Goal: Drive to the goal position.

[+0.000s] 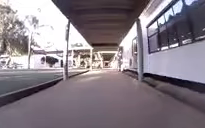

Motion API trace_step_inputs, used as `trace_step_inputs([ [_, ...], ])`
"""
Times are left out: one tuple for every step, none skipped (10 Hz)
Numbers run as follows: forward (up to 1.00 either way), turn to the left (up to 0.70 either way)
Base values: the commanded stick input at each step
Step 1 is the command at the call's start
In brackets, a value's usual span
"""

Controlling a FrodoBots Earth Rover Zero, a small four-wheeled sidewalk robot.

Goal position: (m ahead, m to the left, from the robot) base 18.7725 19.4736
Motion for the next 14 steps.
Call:
trace_step_inputs([
  [0.7, 0.0],
  [0.7, 0.0],
  [0.7, 0.0],
  [0.7, 0.0],
  [0.7, 0.0],
  [0.7, 0.0],
  [0.7, 0.0],
  [0.7, 0.0],
  [0.7, 0.0],
  [0.7, 0.0],
  [0.7, 0.0],
  [0.7, 0.0],
  [0.7, 0.0],
  [0.7, 0.0],
])
